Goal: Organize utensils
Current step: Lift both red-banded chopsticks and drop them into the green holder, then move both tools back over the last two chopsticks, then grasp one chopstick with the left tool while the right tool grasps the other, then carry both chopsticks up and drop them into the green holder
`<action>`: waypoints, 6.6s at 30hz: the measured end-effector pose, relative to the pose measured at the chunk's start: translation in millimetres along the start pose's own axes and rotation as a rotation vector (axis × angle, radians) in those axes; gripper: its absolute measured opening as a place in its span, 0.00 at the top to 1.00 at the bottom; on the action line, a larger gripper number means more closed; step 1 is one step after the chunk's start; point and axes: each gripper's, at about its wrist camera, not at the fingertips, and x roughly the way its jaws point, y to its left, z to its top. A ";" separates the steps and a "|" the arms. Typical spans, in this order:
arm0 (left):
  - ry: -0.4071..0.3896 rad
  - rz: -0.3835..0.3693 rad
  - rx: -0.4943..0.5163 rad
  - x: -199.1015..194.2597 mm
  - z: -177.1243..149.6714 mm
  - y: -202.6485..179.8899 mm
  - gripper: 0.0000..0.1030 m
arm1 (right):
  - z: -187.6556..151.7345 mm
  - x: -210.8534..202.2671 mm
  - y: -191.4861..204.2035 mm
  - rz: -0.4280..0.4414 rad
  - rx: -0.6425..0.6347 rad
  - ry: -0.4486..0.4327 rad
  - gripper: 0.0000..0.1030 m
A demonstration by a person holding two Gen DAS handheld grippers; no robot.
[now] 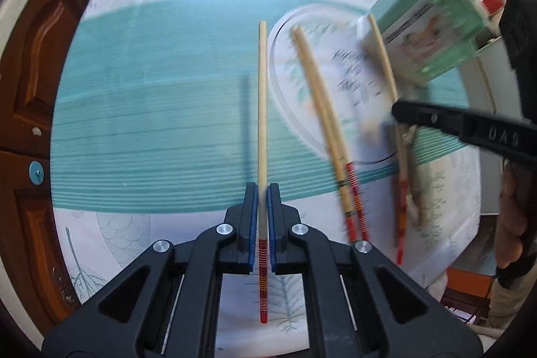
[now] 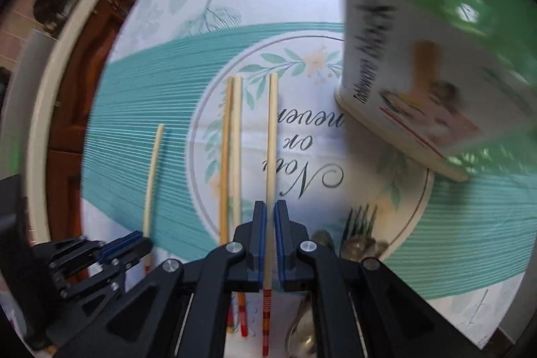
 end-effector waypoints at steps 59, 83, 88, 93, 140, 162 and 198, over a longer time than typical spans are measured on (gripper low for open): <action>-0.510 -0.060 -0.038 -48.6 100.8 -79.7 0.51 | 0.0 -145.8 -55.9 0.004 -0.302 -0.790 0.83; 0.004 0.042 0.008 40.5 43.5 -37.9 0.71 | -40.7 -93.1 -36.5 0.071 -0.073 -0.417 0.83; 0.054 0.065 -0.001 63.0 44.7 -39.8 0.73 | -44.0 -81.7 -37.9 0.069 -0.058 -0.386 0.83; 0.075 0.089 0.001 74.1 47.4 -45.4 0.73 | -44.1 -78.4 -41.5 0.068 -0.049 -0.377 0.83; 0.190 0.282 0.042 46.8 -17.3 43.4 0.96 | 14.3 37.9 54.5 -0.207 -0.141 0.060 0.84; -0.496 0.043 0.141 -124.2 46.2 -82.5 0.96 | -47.2 -142.8 -12.0 0.149 -0.047 -0.476 0.95; -0.845 -0.162 -0.003 -67.3 160.9 -142.0 0.96 | 7.1 -177.9 -90.5 0.008 -0.061 -1.170 0.95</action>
